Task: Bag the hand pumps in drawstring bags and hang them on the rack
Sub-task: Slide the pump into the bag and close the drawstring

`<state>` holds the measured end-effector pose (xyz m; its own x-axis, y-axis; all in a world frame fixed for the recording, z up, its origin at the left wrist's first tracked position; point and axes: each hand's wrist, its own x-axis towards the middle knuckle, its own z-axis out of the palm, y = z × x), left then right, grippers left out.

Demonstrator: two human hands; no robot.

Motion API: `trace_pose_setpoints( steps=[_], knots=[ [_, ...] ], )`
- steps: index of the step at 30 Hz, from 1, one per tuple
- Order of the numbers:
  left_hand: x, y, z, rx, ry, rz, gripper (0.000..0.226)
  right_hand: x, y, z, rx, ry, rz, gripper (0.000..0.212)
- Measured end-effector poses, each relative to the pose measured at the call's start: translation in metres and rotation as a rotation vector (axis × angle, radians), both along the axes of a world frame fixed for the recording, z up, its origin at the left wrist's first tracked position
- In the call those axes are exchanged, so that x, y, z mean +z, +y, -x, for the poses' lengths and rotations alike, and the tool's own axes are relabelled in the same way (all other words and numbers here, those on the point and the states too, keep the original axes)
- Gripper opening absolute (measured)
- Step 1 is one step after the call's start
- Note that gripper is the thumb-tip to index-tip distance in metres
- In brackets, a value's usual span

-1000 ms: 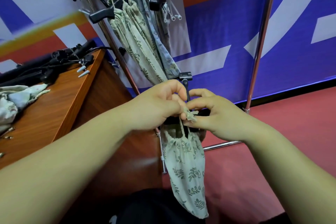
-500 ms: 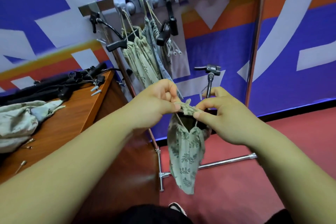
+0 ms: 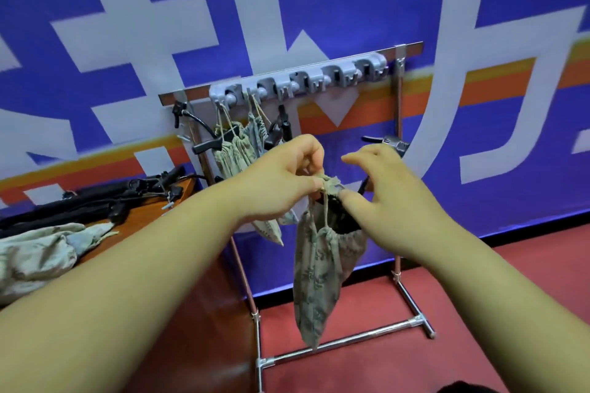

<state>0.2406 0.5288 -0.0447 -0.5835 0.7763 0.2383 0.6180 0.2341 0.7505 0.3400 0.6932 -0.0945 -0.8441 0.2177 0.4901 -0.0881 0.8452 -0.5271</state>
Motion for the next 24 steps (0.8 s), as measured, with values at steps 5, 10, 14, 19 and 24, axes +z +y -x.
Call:
trace_pose_setpoints(
  steps=[5,10,14,19,24],
  knots=[
    [0.008,-0.001,-0.006,0.039,0.036,-0.015,0.022,0.010,0.002,0.005,0.332,-0.189,0.231,0.034],
    [0.010,-0.003,-0.006,0.104,0.066,-0.032,0.029,0.007,-0.002,0.020,0.241,-0.090,0.136,0.010],
    [0.013,-0.005,0.000,0.190,0.049,-0.087,0.023,0.018,0.002,0.026,0.292,-0.113,0.215,0.019],
    [0.017,-0.001,0.019,0.259,0.075,-0.137,0.026,0.038,0.015,0.039,0.406,-0.145,0.535,0.014],
    [0.017,0.019,0.048,0.298,0.047,-0.195,0.027,0.059,0.035,0.058,0.440,-0.152,0.575,0.008]
  ],
)
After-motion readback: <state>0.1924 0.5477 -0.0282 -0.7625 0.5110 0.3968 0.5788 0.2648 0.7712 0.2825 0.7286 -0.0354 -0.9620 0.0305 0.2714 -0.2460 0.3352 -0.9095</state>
